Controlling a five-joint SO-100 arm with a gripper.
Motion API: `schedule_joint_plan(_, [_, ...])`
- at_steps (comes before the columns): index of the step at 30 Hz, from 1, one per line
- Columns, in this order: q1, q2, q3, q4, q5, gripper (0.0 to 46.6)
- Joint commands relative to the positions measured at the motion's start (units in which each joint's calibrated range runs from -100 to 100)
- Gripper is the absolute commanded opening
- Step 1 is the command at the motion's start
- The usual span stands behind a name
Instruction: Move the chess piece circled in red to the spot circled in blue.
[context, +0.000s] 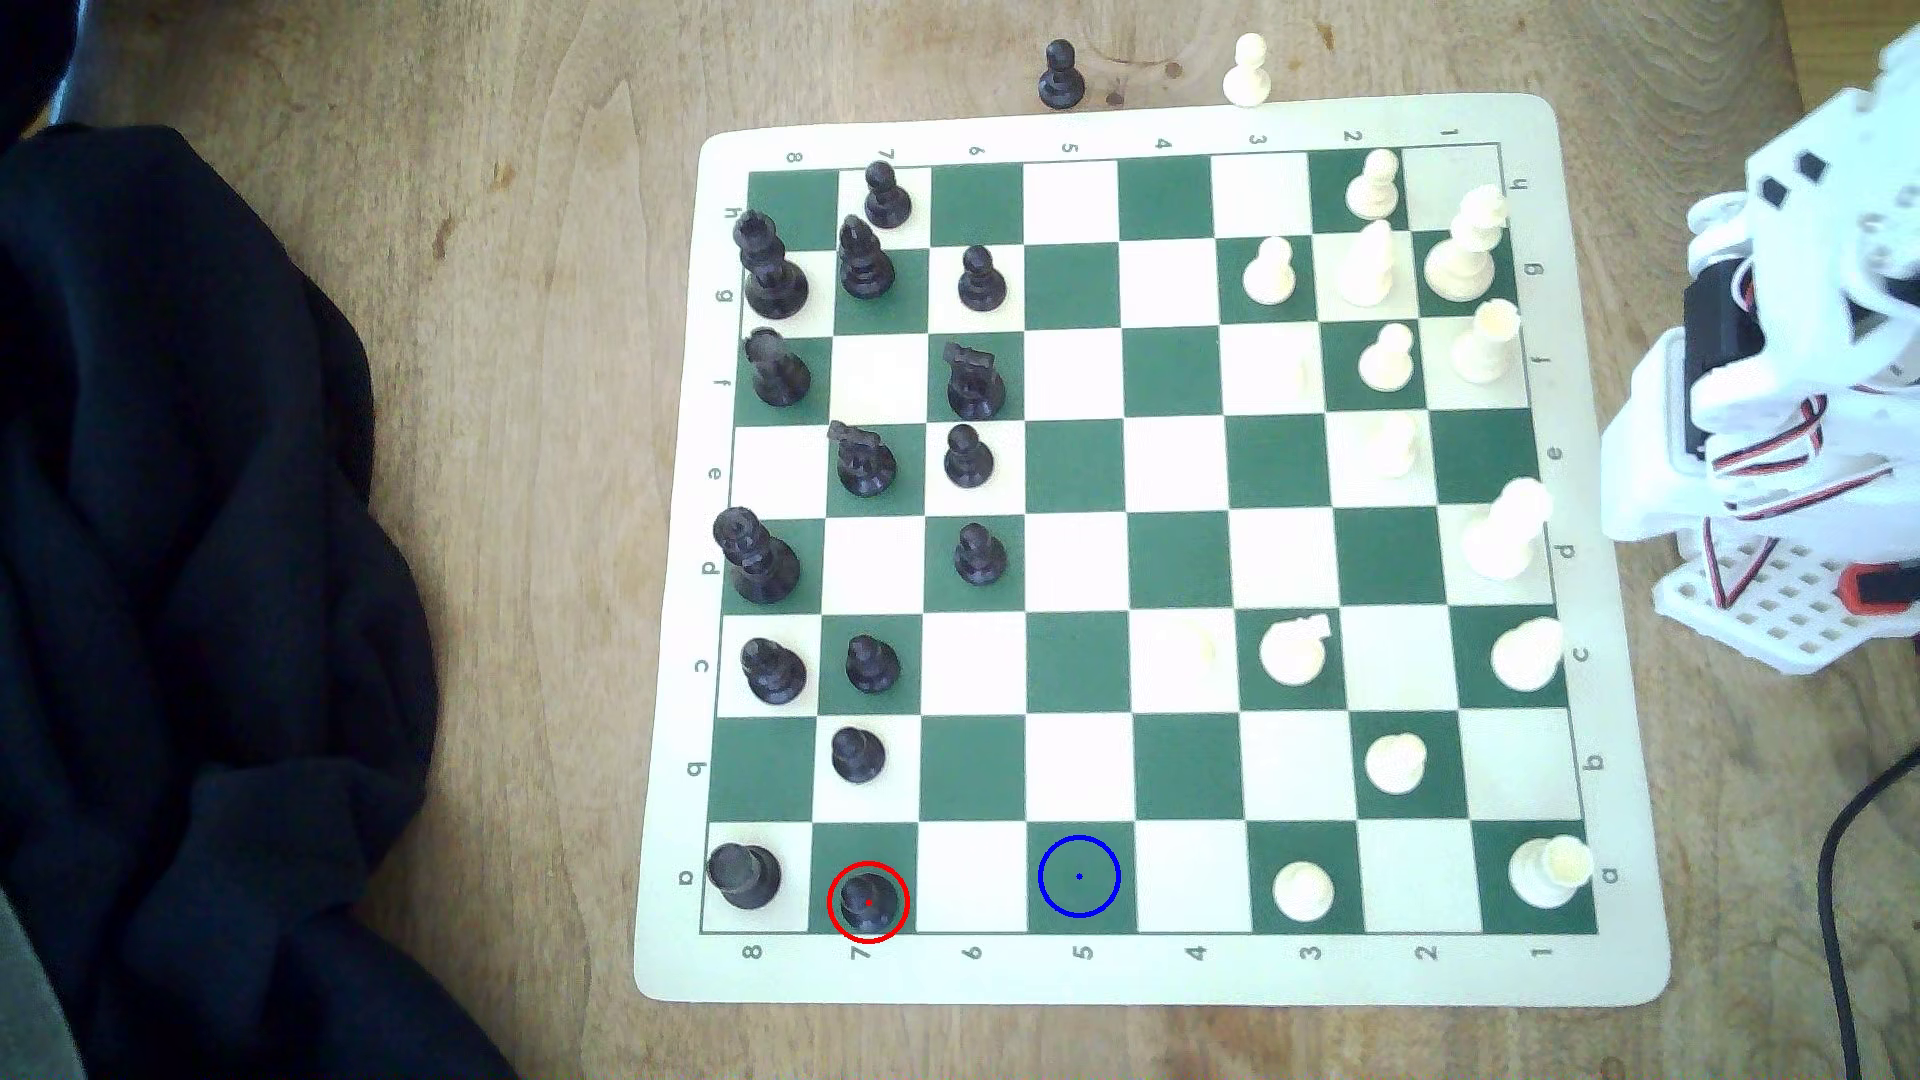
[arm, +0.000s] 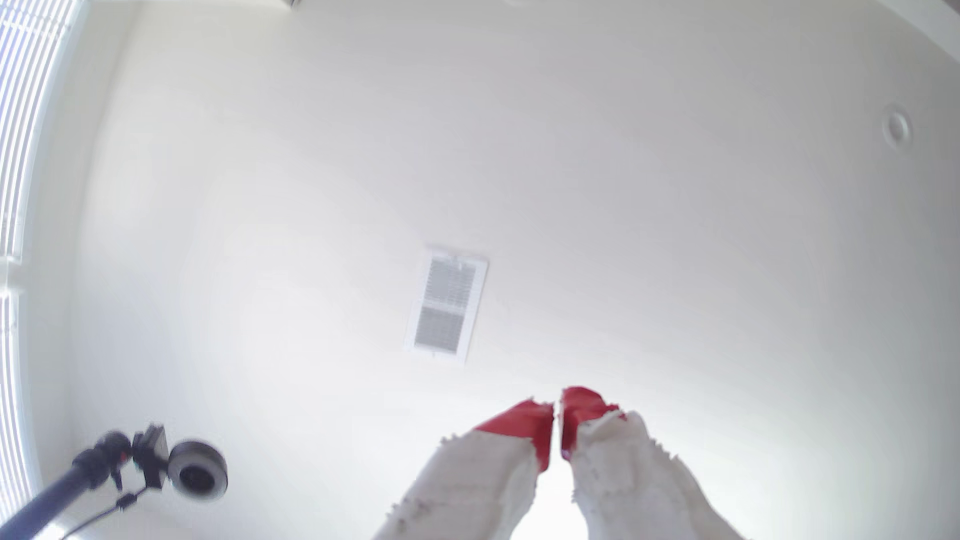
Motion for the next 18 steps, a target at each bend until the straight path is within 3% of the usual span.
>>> schedule_joint_plan(1, [0.20, -0.45, 1.17, 32.86, -0.44, 0.2])
schedule_joint_plan(8, [-0.82, -0.45, 0.36, 60.87, -0.59, 0.2])
schedule_joint_plan(13, [-8.87, -0.36, -10.52, 92.16, -0.63, 0.3])
schedule_joint_plan(14, [-10.44, -0.36, -12.88, 97.89, -1.32, 0.3])
schedule_joint_plan(15, [-12.94, -0.36, -16.87, 106.00, -5.23, 0.3])
schedule_joint_plan(16, [-14.04, -0.36, -18.86, 109.68, -6.35, 0.9])
schedule_joint_plan(18, [-16.23, 0.57, -21.85, 113.94, -6.35, 7.3])
